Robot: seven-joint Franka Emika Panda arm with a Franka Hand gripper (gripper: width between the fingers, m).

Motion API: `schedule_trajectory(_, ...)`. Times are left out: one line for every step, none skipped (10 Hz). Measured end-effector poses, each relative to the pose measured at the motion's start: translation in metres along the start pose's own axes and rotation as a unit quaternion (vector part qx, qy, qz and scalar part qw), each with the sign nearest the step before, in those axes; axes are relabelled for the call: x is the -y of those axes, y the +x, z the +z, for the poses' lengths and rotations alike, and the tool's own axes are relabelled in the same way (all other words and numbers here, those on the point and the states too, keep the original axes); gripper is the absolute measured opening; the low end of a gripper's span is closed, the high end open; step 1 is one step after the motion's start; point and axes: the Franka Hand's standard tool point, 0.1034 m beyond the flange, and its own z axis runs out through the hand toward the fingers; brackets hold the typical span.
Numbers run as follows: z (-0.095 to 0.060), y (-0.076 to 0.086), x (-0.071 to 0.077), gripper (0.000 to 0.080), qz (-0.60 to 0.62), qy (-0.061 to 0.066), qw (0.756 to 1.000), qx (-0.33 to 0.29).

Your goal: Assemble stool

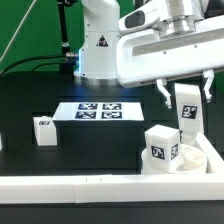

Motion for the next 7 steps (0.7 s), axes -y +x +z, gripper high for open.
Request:
schedule_trajectory(0.002, -0.001, 0.001, 0.0324, 0.000, 0.001, 1.000, 0.001)
schedule_trajectory(0.006, -0.002, 0.001, 0.0324, 0.000, 0.000, 1.000, 0.002)
schedule_trajectory(0.008, -0.002, 0.001, 0.0324, 0.000, 0.000, 1.000, 0.003)
schedule_trajectory(0.010, -0.001, 0.002, 0.0324, 0.000, 0.001, 1.000, 0.002)
schedule_trajectory(0.012, -0.002, 0.002, 0.0324, 0.000, 0.000, 1.000, 0.003)
schedule_trajectory(0.014, -0.004, 0.001, 0.0324, 0.000, 0.000, 1.000, 0.005)
schedule_trajectory(0.015, -0.004, 0.000, 0.0324, 0.000, -0.001, 1.000, 0.006)
